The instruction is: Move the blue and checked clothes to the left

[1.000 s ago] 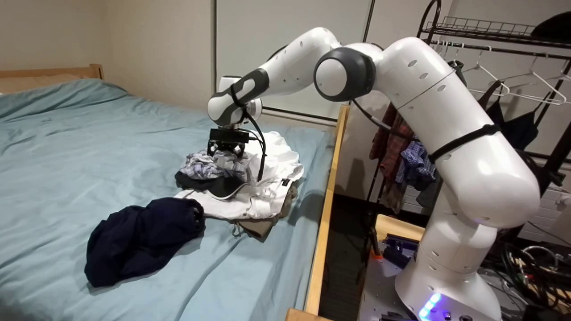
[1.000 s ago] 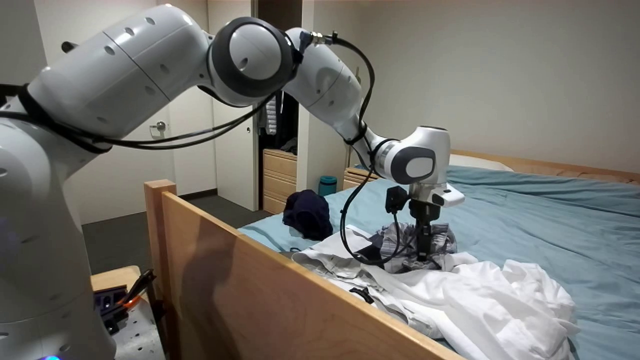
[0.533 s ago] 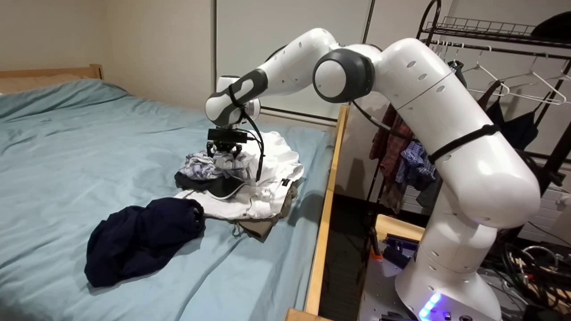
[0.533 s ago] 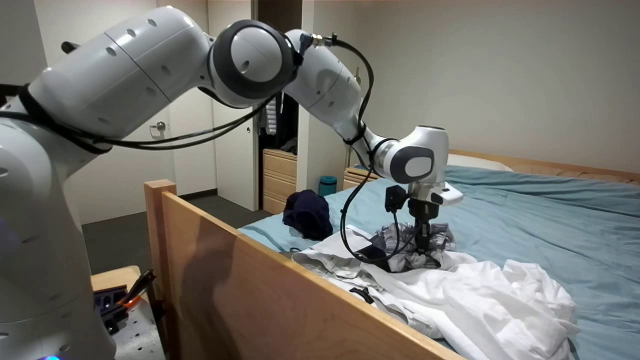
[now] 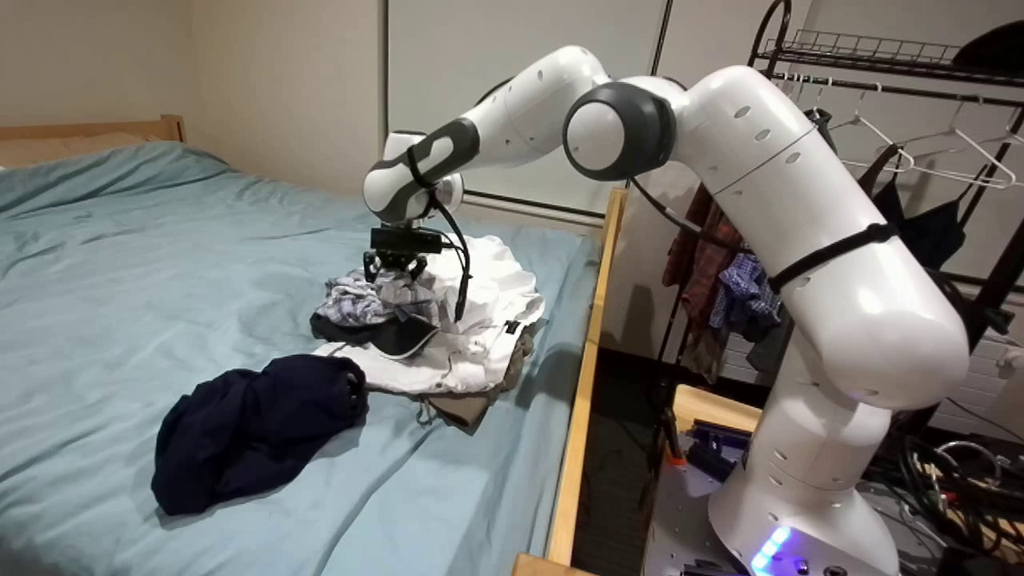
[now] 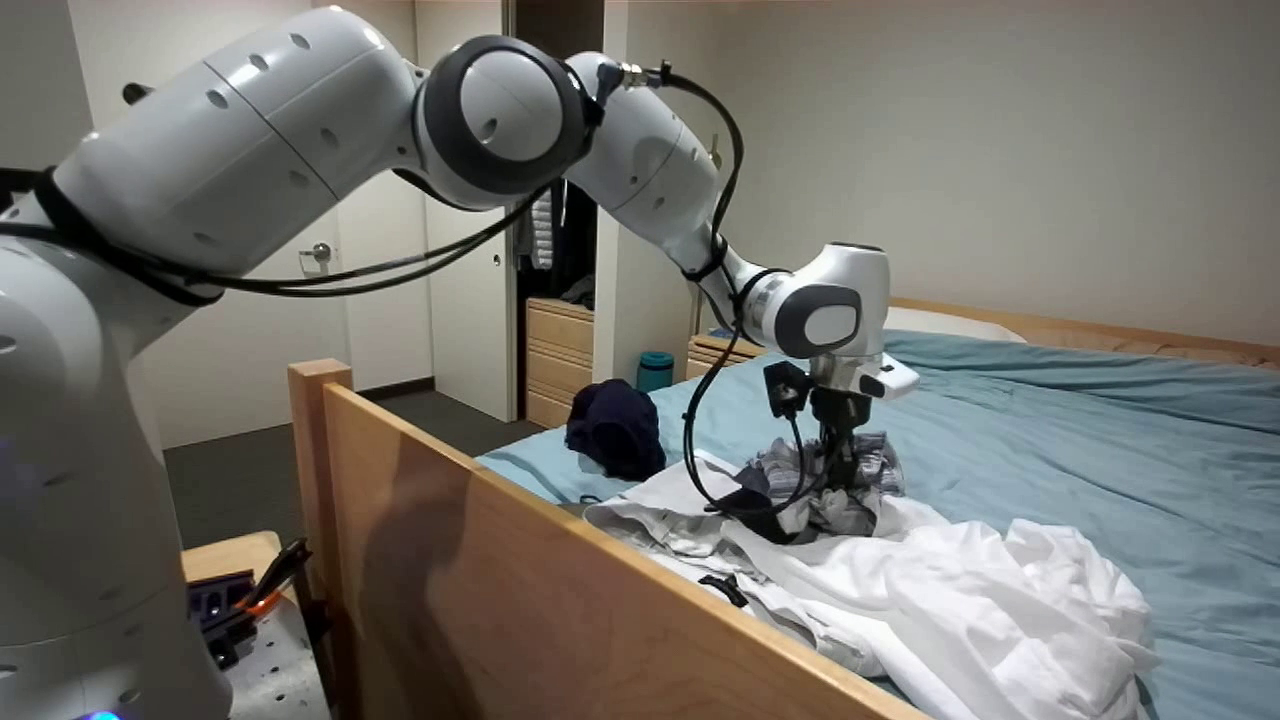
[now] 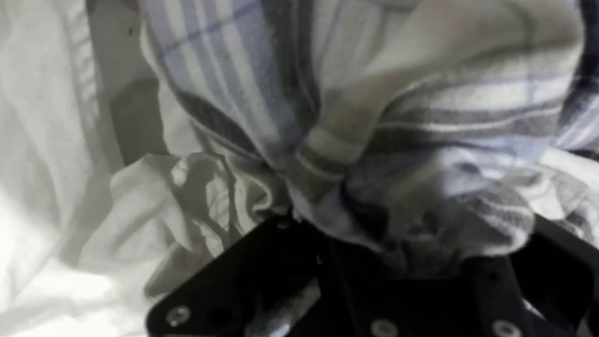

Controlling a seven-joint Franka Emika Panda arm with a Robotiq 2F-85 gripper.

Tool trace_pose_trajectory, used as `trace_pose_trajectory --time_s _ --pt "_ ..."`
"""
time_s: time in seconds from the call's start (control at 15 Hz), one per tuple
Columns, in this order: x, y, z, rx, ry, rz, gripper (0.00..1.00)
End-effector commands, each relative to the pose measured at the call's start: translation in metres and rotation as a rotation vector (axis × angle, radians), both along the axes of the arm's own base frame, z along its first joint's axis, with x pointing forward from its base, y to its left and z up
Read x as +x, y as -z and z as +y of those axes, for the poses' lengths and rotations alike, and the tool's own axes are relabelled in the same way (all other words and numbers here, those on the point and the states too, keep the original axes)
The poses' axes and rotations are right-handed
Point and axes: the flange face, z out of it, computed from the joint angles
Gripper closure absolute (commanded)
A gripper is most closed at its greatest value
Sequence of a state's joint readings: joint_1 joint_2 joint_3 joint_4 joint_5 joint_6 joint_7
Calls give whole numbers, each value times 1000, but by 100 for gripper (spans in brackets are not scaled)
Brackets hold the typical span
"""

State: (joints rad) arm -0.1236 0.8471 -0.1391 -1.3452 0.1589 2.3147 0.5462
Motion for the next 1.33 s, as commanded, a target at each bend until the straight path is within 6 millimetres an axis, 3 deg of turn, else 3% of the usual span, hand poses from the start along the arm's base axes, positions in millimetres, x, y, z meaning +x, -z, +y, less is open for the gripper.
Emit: trace_pose_trajectory --time_s 0.0,0.33,0.6,0.93,1.27 --pt "-18 -50 39 4 -184 -43 94" --pt "-56 -119 94 -30 -444 -87 94" --pt "-104 -159 147 -51 -657 -84 94" --pt "-180 -176 192 -27 -855 -98 94" --pt "-275 -175 189 37 -684 -55 94"
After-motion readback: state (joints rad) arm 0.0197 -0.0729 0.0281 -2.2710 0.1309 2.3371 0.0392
